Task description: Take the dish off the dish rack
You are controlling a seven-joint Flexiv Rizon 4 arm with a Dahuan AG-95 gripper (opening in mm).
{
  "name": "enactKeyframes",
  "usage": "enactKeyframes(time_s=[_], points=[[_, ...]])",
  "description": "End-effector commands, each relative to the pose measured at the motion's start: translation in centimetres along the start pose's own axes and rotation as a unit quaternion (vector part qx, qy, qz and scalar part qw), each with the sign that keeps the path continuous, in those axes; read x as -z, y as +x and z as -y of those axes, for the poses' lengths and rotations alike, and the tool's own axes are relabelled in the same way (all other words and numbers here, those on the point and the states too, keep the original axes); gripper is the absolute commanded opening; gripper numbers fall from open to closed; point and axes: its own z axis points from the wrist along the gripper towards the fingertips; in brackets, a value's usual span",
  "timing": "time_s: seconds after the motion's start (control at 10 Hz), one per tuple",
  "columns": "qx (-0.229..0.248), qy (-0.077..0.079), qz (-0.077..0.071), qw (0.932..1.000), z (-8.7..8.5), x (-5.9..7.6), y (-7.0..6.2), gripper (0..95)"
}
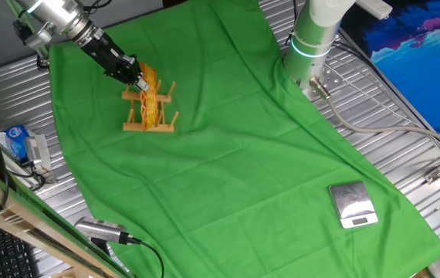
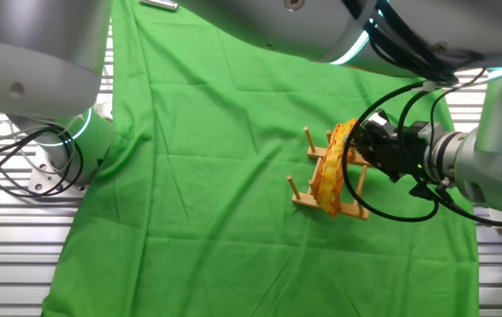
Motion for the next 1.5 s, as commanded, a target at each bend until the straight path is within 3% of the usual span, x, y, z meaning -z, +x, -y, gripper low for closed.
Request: enactKeyframes(time_s=[0.1,1.5], points=[[0.0,0.0,0.001,1.0,-0.15,-0.05,0.04,0.0],[0.022,0.005,-0.004,0.9997,-0.61,-0.39,-0.17,0.0]])
